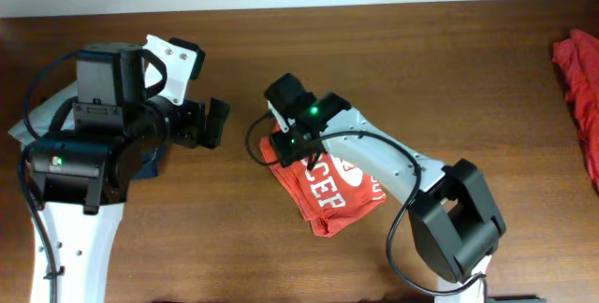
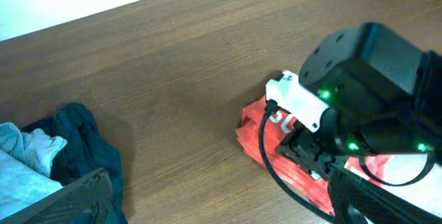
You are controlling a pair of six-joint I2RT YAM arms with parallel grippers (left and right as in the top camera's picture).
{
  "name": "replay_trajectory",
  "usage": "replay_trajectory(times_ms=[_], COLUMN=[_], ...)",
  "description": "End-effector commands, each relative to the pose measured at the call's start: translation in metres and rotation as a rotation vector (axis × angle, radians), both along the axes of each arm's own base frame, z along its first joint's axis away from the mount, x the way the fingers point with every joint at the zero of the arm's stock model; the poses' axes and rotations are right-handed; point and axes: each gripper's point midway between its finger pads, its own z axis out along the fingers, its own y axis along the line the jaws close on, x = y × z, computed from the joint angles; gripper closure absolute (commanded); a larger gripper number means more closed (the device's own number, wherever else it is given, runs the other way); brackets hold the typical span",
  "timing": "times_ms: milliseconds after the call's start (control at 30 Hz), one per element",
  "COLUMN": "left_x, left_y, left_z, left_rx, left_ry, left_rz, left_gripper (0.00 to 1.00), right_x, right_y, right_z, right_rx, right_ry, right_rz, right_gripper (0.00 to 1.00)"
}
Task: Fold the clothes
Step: 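Fold the shirt's right side over leftward with the right gripper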
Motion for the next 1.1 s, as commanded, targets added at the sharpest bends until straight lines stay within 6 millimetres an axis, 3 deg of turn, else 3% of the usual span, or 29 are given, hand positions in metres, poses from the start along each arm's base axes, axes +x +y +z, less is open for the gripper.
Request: replay_trajectory(times_ms=[0,200,233,267,333,367,567,733,833,1000,1067], left_x=[0.001,0.001,0.001,0.001,0.001,0.001,0.001,0.001,0.001,0.001,0.001], left_y=[0.001,0.001,0.001,0.001,0.001,0.001,0.001,0.001,0.001,0.001,0.001], left_z=[0.005,0.005,0.005,0.005,0.005,0.005,0.005,0.005,0.005,0.005,0.005], left_rx=[0.004,0.004,0.004,0.004,0.004,0.004,0.004,0.004,0.004,0.004,0.004], left_ry=[-0.016,-0.016,-0.016,-0.016,-0.016,-0.016,-0.013,-0.012,-0.013,-0.012,-0.012], left_rz=[0.003,0.003,0.003,0.003,0.003,0.003,0.003,0.003,0.003,0.003,0.003], left_gripper=[0.01,0.01,0.01,0.01,0.01,0.0,0.01,0.01,0.01,0.01,0.01], right_x=[0.011,0.011,0.011,0.012,0.017,0.018,0.002,-0.023,-0.035,-0.051,-0.062], right_y=[-0.013,-0.009,-0.009,-0.011,-0.014,-0.015,-0.012,0.013,0.033,0.045,0.05], right_z=[-0.016,-0.039,-0.04,-0.04,-0.022,-0.012,0.052,0.067,0.048,-0.021,-0.037], right_rx=[-0.093,-0.107,-0.119,-0.131,-0.133,-0.129,-0.046,0.054,0.076,0.029,0.043], right_ry=[-0.035,-0.011,-0.016,-0.024,-0.061,-0.077,-0.119,-0.073,-0.017,0.134,0.213], right_rz=[-0.044,-0.053,-0.053,-0.056,-0.07,-0.074,-0.054,0.021,0.058,0.049,0.067], right_gripper=[0.42,0.49,0.67,0.74,0.9,0.92,0.96,0.95,0.94,0.92,0.92])
